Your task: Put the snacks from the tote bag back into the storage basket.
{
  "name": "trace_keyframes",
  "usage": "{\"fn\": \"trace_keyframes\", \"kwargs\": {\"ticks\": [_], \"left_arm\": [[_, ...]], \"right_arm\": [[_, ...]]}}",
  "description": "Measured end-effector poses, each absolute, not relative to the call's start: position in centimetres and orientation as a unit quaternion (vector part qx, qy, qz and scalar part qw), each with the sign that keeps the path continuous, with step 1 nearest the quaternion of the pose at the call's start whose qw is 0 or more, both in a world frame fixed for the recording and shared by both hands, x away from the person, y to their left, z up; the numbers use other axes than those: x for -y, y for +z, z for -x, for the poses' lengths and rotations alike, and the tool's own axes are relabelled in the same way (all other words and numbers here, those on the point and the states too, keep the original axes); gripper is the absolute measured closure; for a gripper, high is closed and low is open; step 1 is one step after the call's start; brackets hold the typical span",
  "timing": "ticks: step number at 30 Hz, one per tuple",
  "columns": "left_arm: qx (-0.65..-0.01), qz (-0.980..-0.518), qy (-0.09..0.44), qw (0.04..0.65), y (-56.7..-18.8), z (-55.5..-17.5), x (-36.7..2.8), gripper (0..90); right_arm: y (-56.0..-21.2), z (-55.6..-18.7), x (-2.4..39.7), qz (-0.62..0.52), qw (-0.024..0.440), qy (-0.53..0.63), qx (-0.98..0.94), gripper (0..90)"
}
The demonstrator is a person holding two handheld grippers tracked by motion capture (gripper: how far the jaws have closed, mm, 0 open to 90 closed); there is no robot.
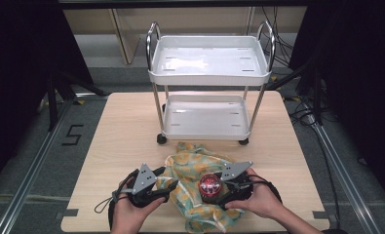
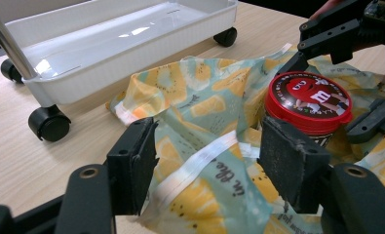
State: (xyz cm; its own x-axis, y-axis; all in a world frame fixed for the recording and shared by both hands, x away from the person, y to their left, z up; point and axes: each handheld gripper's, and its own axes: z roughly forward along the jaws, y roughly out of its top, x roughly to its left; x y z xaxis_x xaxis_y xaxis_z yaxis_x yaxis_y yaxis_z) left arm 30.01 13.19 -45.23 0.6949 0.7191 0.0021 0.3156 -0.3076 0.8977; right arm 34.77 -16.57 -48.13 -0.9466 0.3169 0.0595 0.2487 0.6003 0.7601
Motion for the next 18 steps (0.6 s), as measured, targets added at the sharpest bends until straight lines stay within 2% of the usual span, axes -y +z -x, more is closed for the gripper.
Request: {"fn": "trace_keyframes", "kwargs": {"ticks": [7, 18], "left_arm": [[-0.334, -0.783, 0.207, 0.481, -45.44, -30.08, -13.26, 37.8], [-0.332, -0.785, 0.199, 0.483, -45.80, -30.13, -13.11, 37.6]], "right_arm": [[-48.51, -35.19, 16.35, -0.150, 0.043, 0.417, -0.895, 21.4], [-48.73, -35.05, 16.28, -0.144, 0.059, 0.422, -0.893, 23.4]]}}
